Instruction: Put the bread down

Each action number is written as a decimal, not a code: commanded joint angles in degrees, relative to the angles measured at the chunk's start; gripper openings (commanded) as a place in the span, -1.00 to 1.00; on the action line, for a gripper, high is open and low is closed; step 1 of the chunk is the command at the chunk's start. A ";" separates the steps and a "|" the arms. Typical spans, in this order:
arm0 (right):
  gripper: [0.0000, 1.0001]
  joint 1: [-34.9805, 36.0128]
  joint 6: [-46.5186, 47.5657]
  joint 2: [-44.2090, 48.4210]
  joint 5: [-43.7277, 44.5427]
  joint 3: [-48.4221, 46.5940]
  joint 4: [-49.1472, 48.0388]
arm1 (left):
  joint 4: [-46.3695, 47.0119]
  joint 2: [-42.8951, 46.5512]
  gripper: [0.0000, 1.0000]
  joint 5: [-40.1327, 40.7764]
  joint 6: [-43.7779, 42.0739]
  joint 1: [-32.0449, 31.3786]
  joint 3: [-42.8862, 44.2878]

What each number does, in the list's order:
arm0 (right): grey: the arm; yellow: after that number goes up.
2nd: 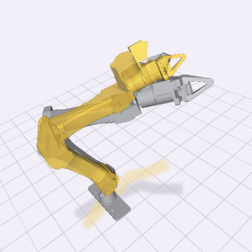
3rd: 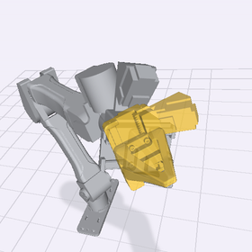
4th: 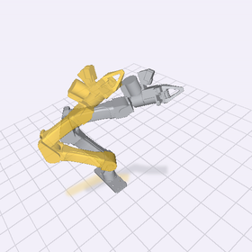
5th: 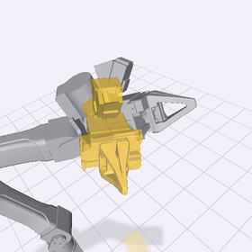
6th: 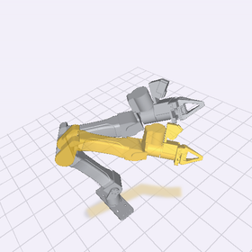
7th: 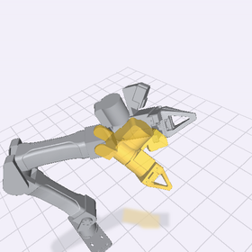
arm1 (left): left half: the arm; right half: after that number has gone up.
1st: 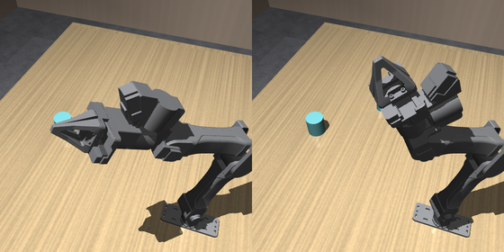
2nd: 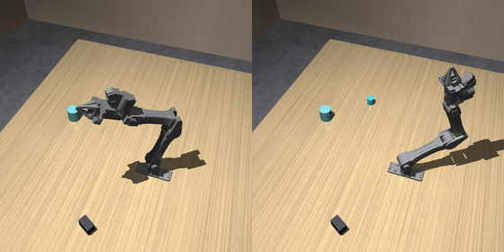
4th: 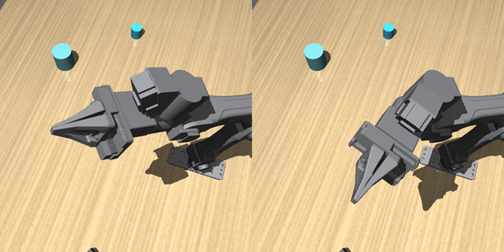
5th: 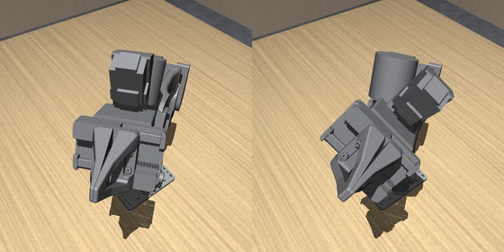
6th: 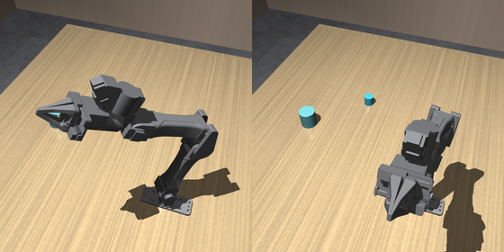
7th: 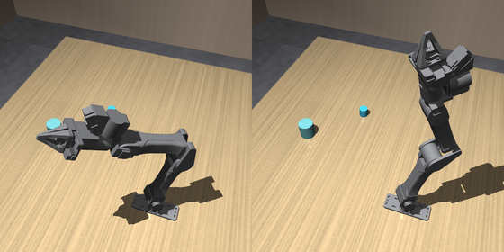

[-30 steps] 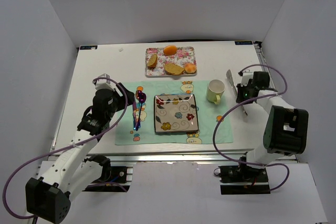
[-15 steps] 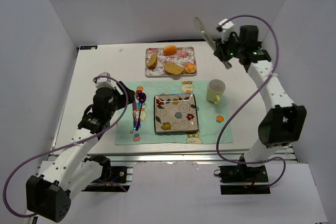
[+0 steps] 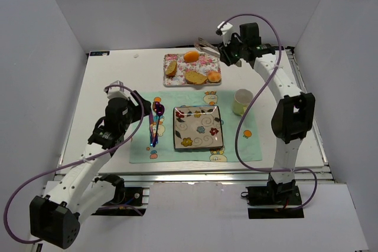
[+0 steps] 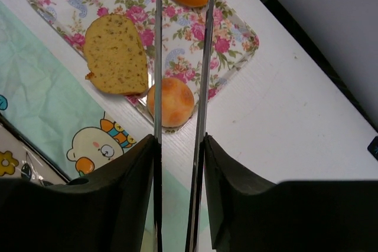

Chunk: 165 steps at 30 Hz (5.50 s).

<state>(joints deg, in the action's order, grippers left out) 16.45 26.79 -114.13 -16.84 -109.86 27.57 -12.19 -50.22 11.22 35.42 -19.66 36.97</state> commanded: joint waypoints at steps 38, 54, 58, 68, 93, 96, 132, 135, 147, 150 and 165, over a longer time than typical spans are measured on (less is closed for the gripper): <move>0.04 9.48 24.80 -12.17 16.58 -3.16 -10.96 | 5.15 -6.91 0.69 0.29 0.44 -0.03 2.93; 0.02 9.57 25.16 -10.77 18.25 -0.35 -15.35 | 5.42 -7.18 0.69 0.29 0.62 -0.03 2.76; 0.03 9.57 25.68 -10.59 18.42 -0.26 -16.23 | 5.77 -7.44 0.69 0.20 0.62 -0.03 2.67; 0.08 9.48 26.47 -12.44 19.48 -1.40 -16.94 | 5.95 -8.14 0.69 -0.15 0.53 0.06 3.02; 0.06 9.48 28.76 -16.39 19.65 -3.16 -14.92 | 6.03 -8.05 0.69 -0.06 0.79 0.06 3.02; 0.02 9.57 28.85 -16.48 19.65 -3.16 -14.39 | 6.21 -8.06 0.69 -0.15 0.79 0.06 3.11; -0.96 9.04 19.79 21.82 -1.69 29.86 -4.30 | 7.88 -6.65 0.69 -0.24 1.06 0.15 2.14; -0.97 9.74 22.69 30.61 -6.79 37.95 3.34 | 8.40 -6.12 0.69 -0.50 1.32 0.15 1.44; -0.59 12.12 20.68 42.50 -3.81 53.44 5.74 | 9.81 -5.95 0.69 -2.08 1.58 0.24 0.82; -0.26 12.12 20.94 42.23 -3.99 53.26 5.74 | 9.37 -5.16 0.69 -1.73 1.58 0.24 0.56; 0.00 12.12 19.62 43.73 -9.35 46.33 6.71 | 8.67 -2.52 0.69 -1.03 2.90 0.24 -0.41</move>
<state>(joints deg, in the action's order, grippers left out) 28.51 47.81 -72.03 -23.51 -59.68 35.31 -3.44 -53.76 9.93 38.02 -19.62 36.32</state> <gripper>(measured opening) 0.504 0.842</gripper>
